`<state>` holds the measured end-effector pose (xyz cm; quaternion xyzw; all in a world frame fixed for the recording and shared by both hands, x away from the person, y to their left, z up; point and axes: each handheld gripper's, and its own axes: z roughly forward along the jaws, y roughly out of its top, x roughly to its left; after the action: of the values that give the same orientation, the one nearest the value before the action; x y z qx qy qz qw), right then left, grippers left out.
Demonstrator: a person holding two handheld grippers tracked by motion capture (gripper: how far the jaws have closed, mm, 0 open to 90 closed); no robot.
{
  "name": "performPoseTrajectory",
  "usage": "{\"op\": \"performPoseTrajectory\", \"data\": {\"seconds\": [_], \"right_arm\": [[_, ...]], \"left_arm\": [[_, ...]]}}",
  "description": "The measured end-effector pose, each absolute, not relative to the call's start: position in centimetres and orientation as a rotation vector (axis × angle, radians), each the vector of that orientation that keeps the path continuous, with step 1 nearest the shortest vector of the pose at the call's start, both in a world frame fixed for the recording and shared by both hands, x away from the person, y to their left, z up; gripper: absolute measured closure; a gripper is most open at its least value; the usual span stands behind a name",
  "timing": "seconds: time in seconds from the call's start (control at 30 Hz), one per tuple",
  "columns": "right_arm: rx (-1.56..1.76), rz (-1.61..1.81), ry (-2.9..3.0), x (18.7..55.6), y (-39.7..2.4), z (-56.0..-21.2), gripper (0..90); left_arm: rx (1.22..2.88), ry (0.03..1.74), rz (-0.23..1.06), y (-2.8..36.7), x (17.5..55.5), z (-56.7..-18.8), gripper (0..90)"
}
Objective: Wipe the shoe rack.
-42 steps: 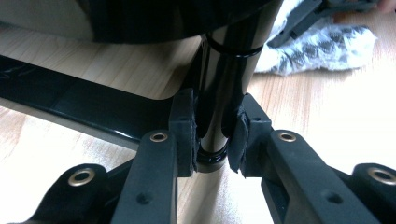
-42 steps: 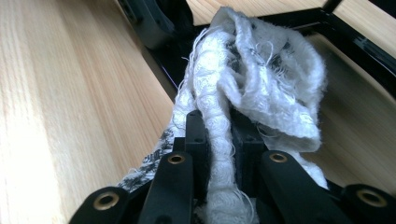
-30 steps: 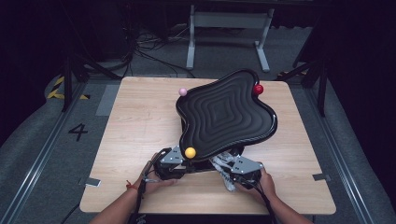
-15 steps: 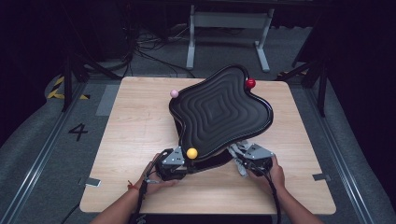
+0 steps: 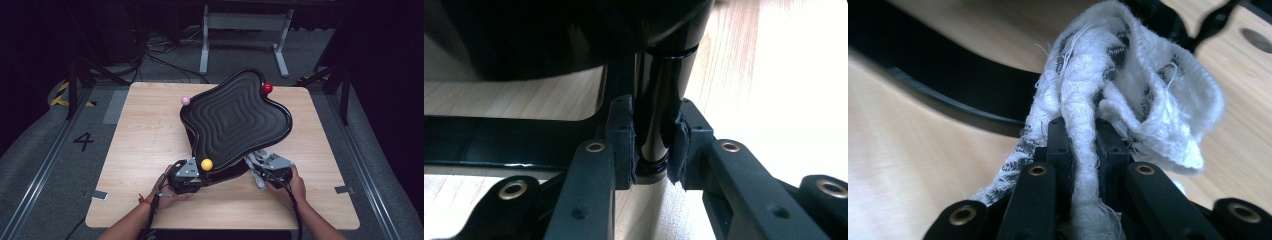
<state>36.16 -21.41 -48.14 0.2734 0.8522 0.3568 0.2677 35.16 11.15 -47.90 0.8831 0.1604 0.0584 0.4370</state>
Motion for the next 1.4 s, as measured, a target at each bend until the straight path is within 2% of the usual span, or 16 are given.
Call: {"op": "performPoseTrajectory", "data": {"seconds": [0.33,0.63,1.0,1.4], "right_arm": [[0.563,1.009,2.433,33.2,-17.9,-48.0,80.5],[0.469,1.019,2.475,32.4,-15.4,-47.9,80.5],[0.543,1.037,2.47,33.2,-16.4,-47.9,80.4],[0.623,1.021,2.429,34.4,-18.4,-47.9,80.4]], "left_arm": [[2.199,0.395,0.141,11.1,35.2,-47.9,73.8],[2.201,0.381,0.138,9.9,35.1,-47.9,73.9],[2.207,0.362,0.172,8.2,34.9,-47.9,73.7],[2.232,0.312,0.244,4.6,34.6,-47.8,72.7]]}}
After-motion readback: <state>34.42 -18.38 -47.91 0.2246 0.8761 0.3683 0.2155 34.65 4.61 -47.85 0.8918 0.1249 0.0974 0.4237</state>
